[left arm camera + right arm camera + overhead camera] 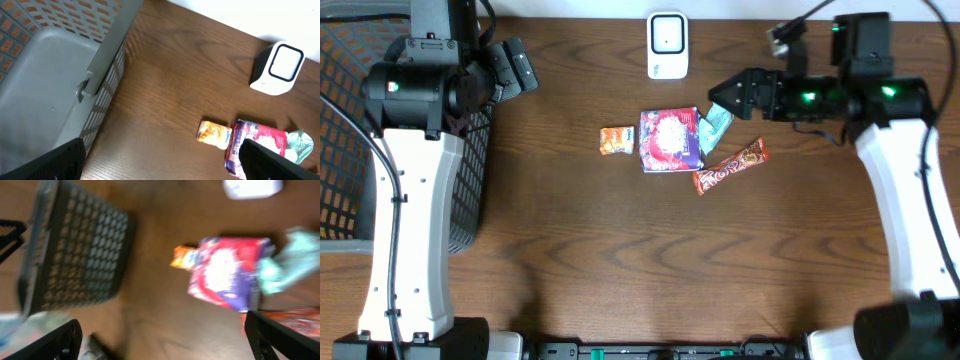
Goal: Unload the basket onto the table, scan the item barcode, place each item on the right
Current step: 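Grasp the red-purple wipes pack with the right gripper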
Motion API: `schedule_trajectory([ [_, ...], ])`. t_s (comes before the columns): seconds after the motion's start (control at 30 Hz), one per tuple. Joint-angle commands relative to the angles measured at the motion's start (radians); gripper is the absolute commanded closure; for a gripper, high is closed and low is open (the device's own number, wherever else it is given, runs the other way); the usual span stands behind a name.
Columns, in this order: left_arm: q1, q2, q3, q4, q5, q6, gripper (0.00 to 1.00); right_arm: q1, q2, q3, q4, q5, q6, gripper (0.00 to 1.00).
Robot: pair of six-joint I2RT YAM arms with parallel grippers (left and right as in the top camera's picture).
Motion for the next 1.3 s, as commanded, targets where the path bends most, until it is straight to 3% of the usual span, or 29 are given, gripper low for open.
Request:
schedule_trajectory([
  [0.0,0.004,0.005,0.004,-0.003,-0.006,-0.005,0.02,0.034,0.065,0.024,-0.011,-0.1,-0.001,0.01],
  [0.17,0.004,0.005,0.004,-0.003,-0.006,-0.005,0.02,0.108,0.167,0.023,-0.04,0.291,0.079,0.01],
  [0.3,0.004,0.005,0.004,-0.003,-0.006,-0.005,0.02,0.16,0.243,0.023,0.013,0.363,0.042,0.01],
  [0.33,0.004,0.005,0.004,-0.003,-0.006,-0.005,0.02,0.171,0.261,0.023,0.036,0.366,0.034,0.06],
  [0.4,0.004,0.005,0.004,-0.003,-0.006,-0.005,0.02,0.182,0.298,0.023,0.084,0.398,0.054,0.34],
  [0.47,0.004,0.005,0.004,-0.003,-0.006,-0.005,0.02,0.18,0.33,0.023,0.121,0.446,0.113,0.51],
  [0.5,0.004,0.005,0.004,-0.003,-0.006,-0.005,0.02,0.172,0.343,0.023,0.137,0.453,0.137,0.55],
  [0.73,0.004,0.005,0.004,-0.003,-0.006,-0.005,0.02,0.103,0.433,0.023,0.277,0.433,0.22,0.53],
  [0.97,0.004,0.005,0.004,-0.003,-0.006,-0.005,0.02,0.092,0.539,0.023,0.313,0.385,0.225,0.66],
  [1.07,0.004,0.005,0.004,-0.003,-0.006,-0.005,0.02,0.083,0.547,0.024,0.266,0.453,0.222,0.68],
  [1.27,0.004,0.005,0.004,-0.003,-0.006,-0.005,0.02,0.039,0.492,0.087,0.067,0.74,0.222,0.62],
])
